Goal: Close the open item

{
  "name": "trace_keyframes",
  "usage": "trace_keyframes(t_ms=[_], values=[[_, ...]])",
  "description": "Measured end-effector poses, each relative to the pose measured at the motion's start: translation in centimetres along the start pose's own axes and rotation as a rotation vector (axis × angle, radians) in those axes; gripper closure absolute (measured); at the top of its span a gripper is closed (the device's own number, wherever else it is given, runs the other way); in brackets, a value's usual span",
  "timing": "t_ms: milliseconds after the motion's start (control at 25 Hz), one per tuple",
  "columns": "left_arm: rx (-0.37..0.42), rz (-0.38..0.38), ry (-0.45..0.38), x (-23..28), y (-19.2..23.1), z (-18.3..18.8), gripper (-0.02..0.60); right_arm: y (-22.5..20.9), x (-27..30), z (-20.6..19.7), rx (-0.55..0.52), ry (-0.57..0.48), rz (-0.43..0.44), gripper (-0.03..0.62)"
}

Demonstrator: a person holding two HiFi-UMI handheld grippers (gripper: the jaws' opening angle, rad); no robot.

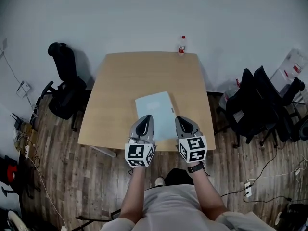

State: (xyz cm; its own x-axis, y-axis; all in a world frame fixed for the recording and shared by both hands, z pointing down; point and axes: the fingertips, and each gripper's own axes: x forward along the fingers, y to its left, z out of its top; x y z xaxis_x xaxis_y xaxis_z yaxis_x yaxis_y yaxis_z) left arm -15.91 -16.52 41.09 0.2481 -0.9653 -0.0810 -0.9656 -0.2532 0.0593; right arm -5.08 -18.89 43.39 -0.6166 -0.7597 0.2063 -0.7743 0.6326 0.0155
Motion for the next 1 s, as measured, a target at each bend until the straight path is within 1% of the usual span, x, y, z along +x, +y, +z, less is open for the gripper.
trace_keyframes(t_ms=[240,360,480,600,800,1000], values=[[0.021,-0.044,0.055,1.9,-0.2,-1.8,0.572,-1.8,2.1,-1.9,0.051,0.045,-0.013,0.582],[0.029,-0.046,0.08,2.9,0.3,-3.1,0.572,-2.5,3.5,-3.2,0.062,0.07,-0.001,0.582],[0.022,-0.036,0.1,4.4,1.1,-4.3,0.572,-3.2,5.0,-4.1,0.065,0.092,0.016,0.582],[0.026,-0.042,0.117,6.2,1.4,-5.4,0.572,-4.4,6.4,-5.2,0.074,0.116,0.024,0.582],[0.018,-0.067,0.166,9.4,1.7,-7.7,0.572,-6.5,8.8,-7.3,0.1,0.177,0.026,0.582],[0.002,-0.089,0.22,12.4,2.0,-10.2,0.572,-7.9,11.2,-9.4,0.116,0.24,0.056,0.582]])
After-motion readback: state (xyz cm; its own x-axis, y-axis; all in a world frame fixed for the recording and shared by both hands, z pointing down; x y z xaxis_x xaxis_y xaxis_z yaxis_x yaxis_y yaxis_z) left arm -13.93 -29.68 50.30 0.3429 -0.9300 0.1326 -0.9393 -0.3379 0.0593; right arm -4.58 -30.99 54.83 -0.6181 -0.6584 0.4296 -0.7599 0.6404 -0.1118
